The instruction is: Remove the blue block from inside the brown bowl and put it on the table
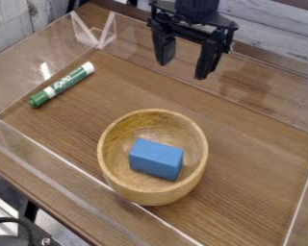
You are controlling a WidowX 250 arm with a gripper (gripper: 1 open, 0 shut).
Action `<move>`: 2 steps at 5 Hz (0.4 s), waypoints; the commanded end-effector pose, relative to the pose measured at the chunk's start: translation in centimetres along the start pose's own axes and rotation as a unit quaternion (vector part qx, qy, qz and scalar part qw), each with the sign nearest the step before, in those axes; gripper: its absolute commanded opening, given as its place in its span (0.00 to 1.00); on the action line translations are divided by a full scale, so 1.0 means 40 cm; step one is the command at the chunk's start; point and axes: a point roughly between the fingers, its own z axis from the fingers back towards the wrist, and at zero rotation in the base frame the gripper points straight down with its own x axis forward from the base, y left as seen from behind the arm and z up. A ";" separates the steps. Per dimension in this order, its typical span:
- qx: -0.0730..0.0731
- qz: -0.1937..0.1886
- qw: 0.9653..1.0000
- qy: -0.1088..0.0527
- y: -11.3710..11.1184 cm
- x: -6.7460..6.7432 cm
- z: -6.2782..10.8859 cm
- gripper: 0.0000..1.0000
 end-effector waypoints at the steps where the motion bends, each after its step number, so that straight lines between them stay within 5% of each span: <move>1: 0.001 -0.053 0.999 0.007 -0.006 -0.017 -0.015 1.00; 2: 0.005 -0.160 0.987 0.003 -0.018 -0.063 -0.018 1.00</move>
